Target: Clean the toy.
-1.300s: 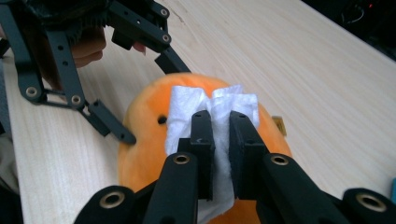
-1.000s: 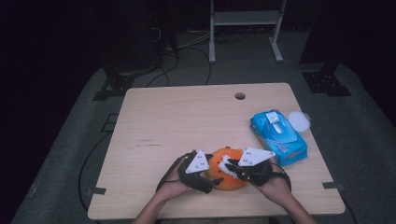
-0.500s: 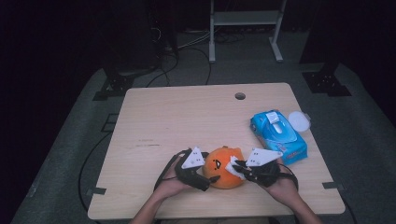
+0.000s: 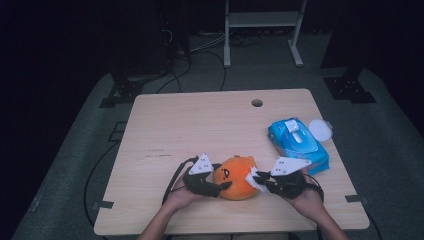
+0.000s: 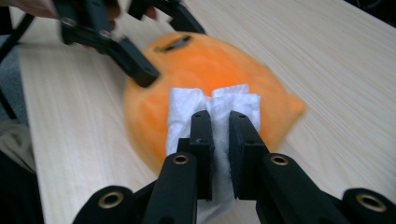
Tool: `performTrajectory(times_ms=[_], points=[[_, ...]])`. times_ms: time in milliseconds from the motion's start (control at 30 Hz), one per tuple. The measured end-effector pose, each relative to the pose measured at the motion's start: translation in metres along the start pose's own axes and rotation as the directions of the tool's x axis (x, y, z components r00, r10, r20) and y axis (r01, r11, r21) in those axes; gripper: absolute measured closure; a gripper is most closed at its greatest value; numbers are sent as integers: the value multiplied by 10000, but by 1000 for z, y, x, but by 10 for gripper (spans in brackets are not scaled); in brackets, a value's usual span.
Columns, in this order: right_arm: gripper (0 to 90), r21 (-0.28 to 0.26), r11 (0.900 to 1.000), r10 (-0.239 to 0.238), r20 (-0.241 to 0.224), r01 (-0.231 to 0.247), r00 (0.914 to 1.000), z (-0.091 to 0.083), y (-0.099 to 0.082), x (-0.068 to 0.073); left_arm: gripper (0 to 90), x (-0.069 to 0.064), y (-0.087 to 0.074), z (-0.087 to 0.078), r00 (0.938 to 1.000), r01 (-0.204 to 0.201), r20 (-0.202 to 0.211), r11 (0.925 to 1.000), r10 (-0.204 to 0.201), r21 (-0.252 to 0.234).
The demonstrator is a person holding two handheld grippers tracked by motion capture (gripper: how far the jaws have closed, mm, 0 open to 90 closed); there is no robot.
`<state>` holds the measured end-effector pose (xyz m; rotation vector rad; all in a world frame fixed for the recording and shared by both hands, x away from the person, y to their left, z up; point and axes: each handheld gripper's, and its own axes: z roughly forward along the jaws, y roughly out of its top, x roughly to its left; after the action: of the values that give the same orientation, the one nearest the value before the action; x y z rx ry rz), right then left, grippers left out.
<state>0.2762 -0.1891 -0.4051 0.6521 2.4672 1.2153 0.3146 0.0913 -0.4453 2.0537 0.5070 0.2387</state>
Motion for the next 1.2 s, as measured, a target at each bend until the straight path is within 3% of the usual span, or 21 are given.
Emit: performTrajectory(times_ms=[100, 167, 200, 333, 400, 500, 567, 667, 733, 800, 933, 1033, 1200], points=[[797, -181, 9995, -261, -901, 246, 9956, 9, 7, 15, 261, 3, -1, 2, 9984, 559, -94, 9983, -561, -174], [798, 199, 9959, -864, -805, 882, 9930, 18, 9, 26, 254, 3, -3, 2, 9989, 460, -32, 9989, -461, -98], [798, 208, 9956, -895, -817, 915, 9926, 19, 10, 26, 254, 3, -3, 1, 9987, 511, -30, 9986, -511, -104], [799, -23, 9995, -331, -599, 331, 9977, 9, 4, 9, 256, 5, -4, 0, 9989, 467, 91, 9989, -467, -59], [799, -56, 10000, 64, -271, -65, 9996, 2, -2, -5, 257, 5, -4, 0, 9993, 343, 150, 9994, -343, -40], [799, -199, 9980, 595, -199, -599, 9980, -1, -7, -17, 256, 4, -4, 0, 9995, 279, 120, 9996, -278, -34], [800, -151, 9983, 557, -188, -560, 9983, -1, -7, -18, 238, 2, -3, 0, 9993, 310, 204, 9994, -307, -144], [802, -70, 9992, 385, -219, -387, 9990, 1, -5, -11, 133, -1, 4, -2, 9993, 246, 303, 9989, -234, -395], [802, -145, 9995, 280, -430, -286, 9987, 3, -3, -4, 150, -4, 7, -1, 9997, 104, 219, 9983, -91, -580], [802, -223, 9997, 123, -689, -138, 9975, 6, 1, 1, 211, -6, 6, 2, 9998, -137, 141, 9991, 143, -392], [803, -208, 9997, 106, -662, -120, 9977, 10, 3, 5, 251, -4, 3, 0, 9997, -179, 151, 9998, 181, -128], [803, -379, 9988, 291, -460, -309, 9985, 6, 3, 0, 255, -2, 0, -1, 9993, -227, 281, 9997, 228, -45], [803, -584, 9946, 880, 341, -859, 9955, -1, -1, -15, 260, -2, -2, -3, 9972, -604, 443, 9982, 606, -44]])
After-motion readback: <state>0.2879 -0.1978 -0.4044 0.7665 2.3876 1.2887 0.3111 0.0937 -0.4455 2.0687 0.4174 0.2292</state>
